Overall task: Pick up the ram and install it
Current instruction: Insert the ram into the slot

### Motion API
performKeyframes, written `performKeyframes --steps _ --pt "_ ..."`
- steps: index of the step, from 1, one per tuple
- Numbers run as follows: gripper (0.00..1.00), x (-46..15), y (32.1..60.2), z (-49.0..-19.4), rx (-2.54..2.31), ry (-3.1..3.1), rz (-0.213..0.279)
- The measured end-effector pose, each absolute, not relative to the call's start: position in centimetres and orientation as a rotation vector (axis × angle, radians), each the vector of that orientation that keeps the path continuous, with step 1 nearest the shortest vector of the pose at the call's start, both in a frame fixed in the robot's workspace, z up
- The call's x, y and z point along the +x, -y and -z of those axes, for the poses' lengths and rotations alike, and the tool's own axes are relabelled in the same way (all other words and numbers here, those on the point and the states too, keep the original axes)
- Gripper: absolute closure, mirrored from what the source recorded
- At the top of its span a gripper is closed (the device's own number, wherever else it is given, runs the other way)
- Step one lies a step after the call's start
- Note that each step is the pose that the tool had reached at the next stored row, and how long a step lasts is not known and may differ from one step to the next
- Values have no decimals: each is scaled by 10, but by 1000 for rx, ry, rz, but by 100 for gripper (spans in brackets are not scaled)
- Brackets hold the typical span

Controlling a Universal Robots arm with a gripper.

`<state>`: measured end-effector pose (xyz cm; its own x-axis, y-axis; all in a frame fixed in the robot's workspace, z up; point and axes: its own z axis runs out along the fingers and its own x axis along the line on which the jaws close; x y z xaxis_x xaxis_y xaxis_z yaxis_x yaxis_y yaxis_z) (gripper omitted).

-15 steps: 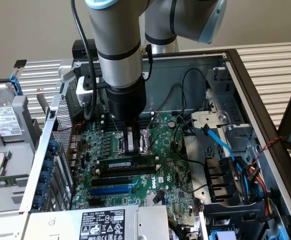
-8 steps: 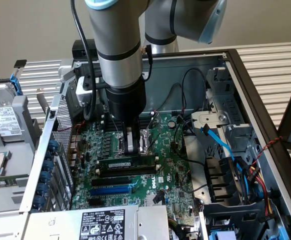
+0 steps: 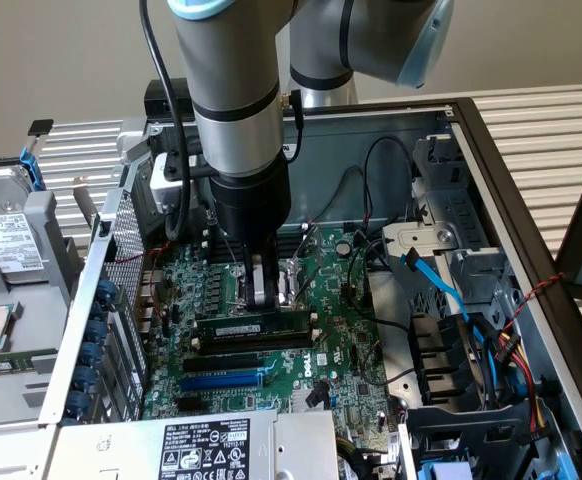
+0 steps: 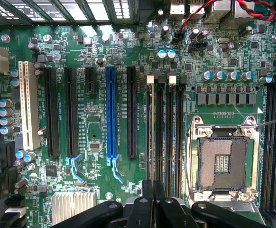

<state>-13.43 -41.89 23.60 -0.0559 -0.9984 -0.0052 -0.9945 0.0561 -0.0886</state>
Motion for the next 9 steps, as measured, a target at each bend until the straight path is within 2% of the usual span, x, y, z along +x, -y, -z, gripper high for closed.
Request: performKeyframes --steps 9 --pt "88 -130 419 -236 -2119 -2241 81"
